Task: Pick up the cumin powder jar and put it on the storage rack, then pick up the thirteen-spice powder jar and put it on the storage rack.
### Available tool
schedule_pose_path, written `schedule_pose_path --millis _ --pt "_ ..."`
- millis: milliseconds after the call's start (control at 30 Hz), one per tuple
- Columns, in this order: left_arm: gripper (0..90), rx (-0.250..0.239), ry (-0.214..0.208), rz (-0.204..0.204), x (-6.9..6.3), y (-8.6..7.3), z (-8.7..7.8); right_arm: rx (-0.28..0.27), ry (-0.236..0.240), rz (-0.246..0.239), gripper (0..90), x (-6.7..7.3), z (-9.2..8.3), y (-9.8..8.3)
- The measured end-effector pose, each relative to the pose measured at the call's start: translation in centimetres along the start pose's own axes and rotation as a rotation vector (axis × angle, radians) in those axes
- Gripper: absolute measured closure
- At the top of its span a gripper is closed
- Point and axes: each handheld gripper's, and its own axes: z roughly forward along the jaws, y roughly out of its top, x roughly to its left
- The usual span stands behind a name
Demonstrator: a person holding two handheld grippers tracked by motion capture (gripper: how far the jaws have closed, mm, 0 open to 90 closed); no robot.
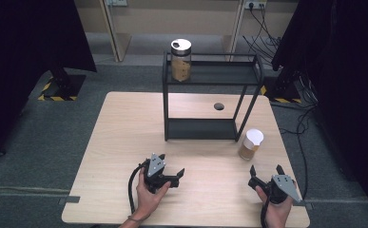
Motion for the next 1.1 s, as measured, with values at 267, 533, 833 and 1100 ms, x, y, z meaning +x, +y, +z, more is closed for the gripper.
schedule_pose_path --millis 267,533,833,1100 --pt "3.5 -0.003 -0.001 -0.012 0.13 -0.05 -0.03 -0.003 0.001 -0.005 5.0 0.00 -0.02 -0.05" --pt "3.6 -0.002 -0.001 -0.005 0.07 -0.05 -0.03 0.000 0.001 -0.006 5.0 0.00 0.01 0.00" --pt "3.7 -0.002 0.000 0.001 0.00 -0.05 -0.04 -0.001 0.004 -0.007 5.0 -0.04 0.00 -0.02" --pt "3.7 -0.004 0.003 0.004 -0.09 -0.06 -0.01 -0.002 0.006 -0.007 5.0 -0.07 -0.01 -0.03"
